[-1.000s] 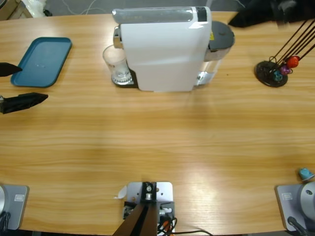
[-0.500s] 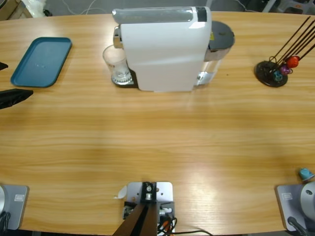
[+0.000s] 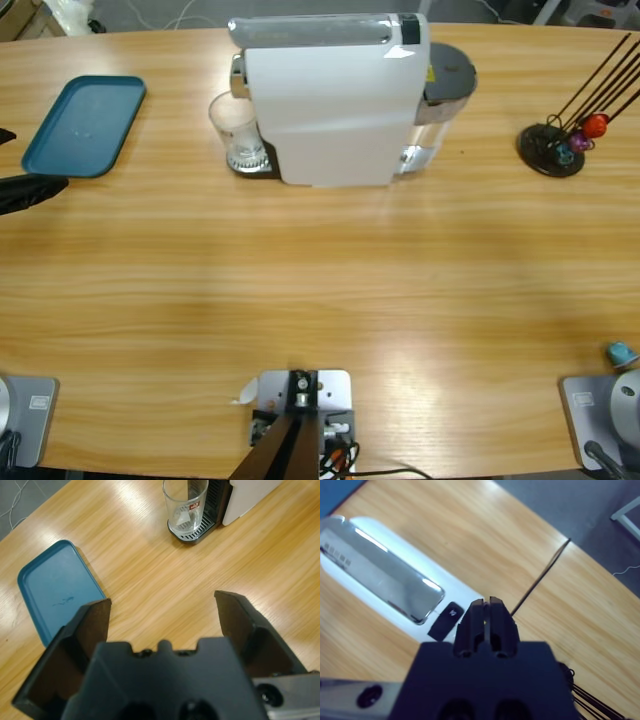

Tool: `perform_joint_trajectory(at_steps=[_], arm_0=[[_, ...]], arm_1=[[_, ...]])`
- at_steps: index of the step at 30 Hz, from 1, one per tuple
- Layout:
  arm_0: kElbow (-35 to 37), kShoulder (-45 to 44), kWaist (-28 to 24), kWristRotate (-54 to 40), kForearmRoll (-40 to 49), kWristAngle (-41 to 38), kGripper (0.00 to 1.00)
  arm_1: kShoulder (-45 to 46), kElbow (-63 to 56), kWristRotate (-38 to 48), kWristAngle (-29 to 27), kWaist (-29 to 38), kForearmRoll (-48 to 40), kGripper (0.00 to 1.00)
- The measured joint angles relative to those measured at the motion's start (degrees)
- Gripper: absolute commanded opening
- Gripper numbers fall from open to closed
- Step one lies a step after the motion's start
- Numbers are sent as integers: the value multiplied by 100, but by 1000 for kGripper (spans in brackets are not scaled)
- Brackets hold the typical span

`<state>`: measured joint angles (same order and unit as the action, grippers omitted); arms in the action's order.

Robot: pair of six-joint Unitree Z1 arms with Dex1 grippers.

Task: Pour coffee

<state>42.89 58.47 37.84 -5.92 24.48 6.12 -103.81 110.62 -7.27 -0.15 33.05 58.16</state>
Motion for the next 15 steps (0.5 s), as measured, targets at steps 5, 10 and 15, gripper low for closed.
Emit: perform_joint_trajectory(at_steps=[5,10,15], arm_0=[[0,53,0,25,0,0,895],[0,79,0,30,0,0,895],[0,96,0,31,0,0,895]], arm_1=[[-252,266,-68,43,200,373,0],[-361,402,-89,49,251,571,0],[-386,402,-89,50,251,659,0]])
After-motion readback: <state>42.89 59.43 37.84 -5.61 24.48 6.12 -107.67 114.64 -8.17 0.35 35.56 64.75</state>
